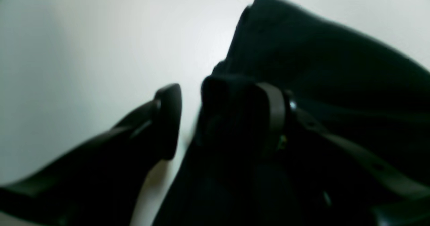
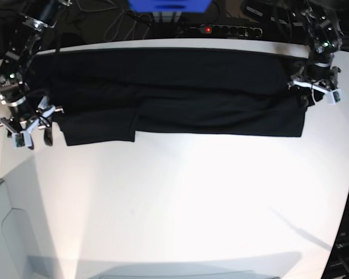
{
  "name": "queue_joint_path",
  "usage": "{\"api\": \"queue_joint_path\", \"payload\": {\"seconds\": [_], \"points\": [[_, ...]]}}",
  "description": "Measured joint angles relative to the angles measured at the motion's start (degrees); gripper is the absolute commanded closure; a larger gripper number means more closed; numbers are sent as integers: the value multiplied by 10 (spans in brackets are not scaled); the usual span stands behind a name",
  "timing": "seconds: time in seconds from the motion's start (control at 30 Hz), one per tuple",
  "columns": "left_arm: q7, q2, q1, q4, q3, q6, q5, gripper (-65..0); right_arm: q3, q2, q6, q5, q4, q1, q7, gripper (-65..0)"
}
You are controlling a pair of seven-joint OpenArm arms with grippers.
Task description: Fold the T-shirt properly
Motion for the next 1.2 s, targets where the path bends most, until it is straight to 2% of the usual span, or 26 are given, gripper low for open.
{"api": "queue_joint_path", "payload": {"seconds": [0.27, 0.43, 0.6, 0.77, 1.03, 1.2], "points": [[2, 0, 43, 38, 0, -1, 1, -325, -52, 1, 0, 1, -8, 19, -1, -333], [-2, 0, 36, 38, -21, -2, -1, -325, -69, 12, 0, 3, -76, 66, -41, -333], [4, 0, 24, 38, -26, -1, 0, -325, -72, 29, 0, -2, -169, 106, -49, -333], [-2, -1, 20, 40, -26, -2, -1, -325, -84, 38, 0, 1, -234, 114, -46, -333], [0, -1, 20, 37, -26, -2, -2, -325, -135, 37, 0, 2, -242, 111, -37, -333], [0, -2, 20, 37, -26, -1, -2, -325, -140, 39, -1, 12, -267, 117, -18, -330]]}}
